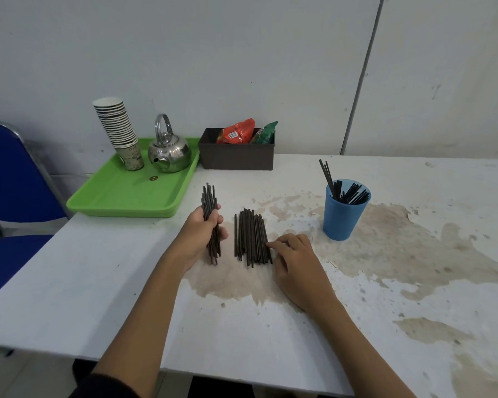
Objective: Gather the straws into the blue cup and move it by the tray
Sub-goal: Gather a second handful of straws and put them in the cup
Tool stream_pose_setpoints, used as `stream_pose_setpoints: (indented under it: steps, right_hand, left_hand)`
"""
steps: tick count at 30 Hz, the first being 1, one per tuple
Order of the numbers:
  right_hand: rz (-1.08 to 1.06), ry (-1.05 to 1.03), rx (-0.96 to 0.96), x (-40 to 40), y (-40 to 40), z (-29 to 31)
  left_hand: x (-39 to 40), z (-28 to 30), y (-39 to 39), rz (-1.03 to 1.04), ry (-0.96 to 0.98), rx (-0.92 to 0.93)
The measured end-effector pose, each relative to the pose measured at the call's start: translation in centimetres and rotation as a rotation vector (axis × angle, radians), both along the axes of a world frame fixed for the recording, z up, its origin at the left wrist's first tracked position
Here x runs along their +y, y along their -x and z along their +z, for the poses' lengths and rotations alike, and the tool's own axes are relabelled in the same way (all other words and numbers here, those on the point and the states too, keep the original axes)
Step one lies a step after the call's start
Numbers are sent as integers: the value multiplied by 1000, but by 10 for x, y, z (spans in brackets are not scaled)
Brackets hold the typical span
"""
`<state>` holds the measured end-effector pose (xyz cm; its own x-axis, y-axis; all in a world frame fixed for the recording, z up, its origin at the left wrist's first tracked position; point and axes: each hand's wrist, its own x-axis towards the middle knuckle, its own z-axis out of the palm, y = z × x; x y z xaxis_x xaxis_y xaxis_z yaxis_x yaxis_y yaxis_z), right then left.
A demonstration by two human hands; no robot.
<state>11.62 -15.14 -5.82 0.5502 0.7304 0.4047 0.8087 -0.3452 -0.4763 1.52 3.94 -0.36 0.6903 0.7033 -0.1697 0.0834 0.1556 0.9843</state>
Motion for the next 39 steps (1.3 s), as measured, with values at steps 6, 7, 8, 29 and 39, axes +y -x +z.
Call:
stream_pose_setpoints:
  steps: [6,7,8,29,39]
  right_hand:
    - [7,5,-10,0,0,1]
    - [6,3,-8,1,0,1]
    - [5,0,-6,0,0,1]
    - [1,-114,186,-22,-6,16]
    - [-232,-19,28,-88,-49,21]
  left_hand:
    - [-10,4,-9,106,-202,-123]
    - [-12,0,-9,97,-234,-98]
    - [-13,-5,-9,85,-261,-74]
    - [-33,19,-34,69,-123,-177]
    - [-94,73,-110,36,-143,-292]
